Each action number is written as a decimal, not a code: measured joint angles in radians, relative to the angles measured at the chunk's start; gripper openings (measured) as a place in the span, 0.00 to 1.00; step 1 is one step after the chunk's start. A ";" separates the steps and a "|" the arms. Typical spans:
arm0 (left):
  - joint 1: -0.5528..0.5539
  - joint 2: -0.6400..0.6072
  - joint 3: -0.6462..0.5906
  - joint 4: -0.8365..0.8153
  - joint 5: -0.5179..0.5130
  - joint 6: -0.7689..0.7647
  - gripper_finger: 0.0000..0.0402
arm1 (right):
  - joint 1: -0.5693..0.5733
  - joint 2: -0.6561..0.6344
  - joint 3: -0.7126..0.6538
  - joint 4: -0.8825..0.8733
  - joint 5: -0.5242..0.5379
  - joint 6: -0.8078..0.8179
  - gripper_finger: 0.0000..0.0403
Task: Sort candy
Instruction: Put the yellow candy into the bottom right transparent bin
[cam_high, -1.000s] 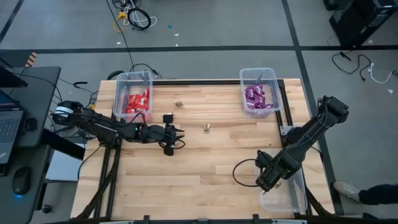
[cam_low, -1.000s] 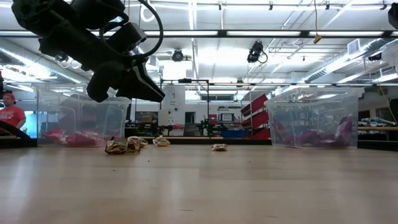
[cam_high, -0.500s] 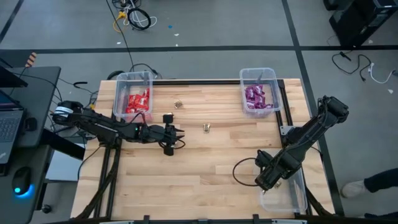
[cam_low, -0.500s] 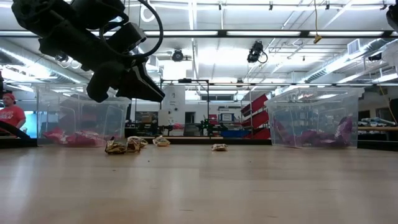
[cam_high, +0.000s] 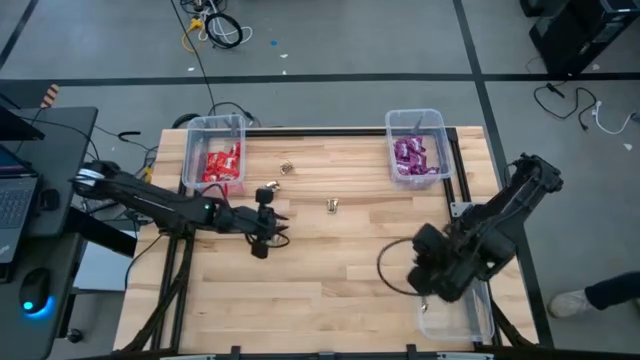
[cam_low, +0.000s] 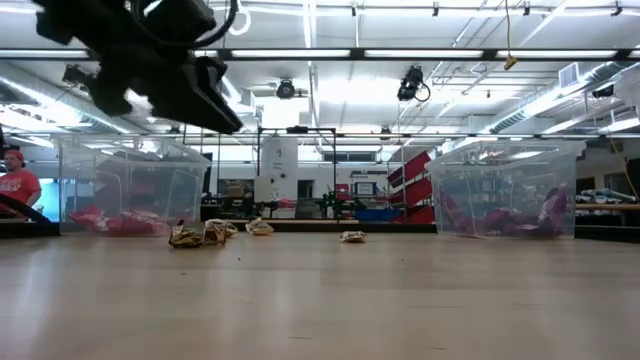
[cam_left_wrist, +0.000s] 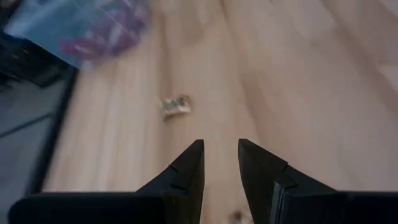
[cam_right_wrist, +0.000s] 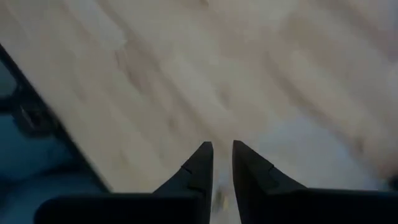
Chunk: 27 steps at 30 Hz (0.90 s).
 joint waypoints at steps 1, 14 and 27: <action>-0.005 -0.012 0.015 -0.069 0.013 -0.023 0.25 | -0.020 0.000 0.005 0.007 0.026 -0.043 0.12; -0.022 -0.018 0.047 -0.486 0.232 -0.211 0.25 | -0.295 0.001 0.005 0.374 0.092 -0.697 0.12; -0.022 -0.012 -0.098 -0.156 0.220 -0.177 0.26 | -0.308 0.001 0.005 0.409 0.092 -0.749 0.12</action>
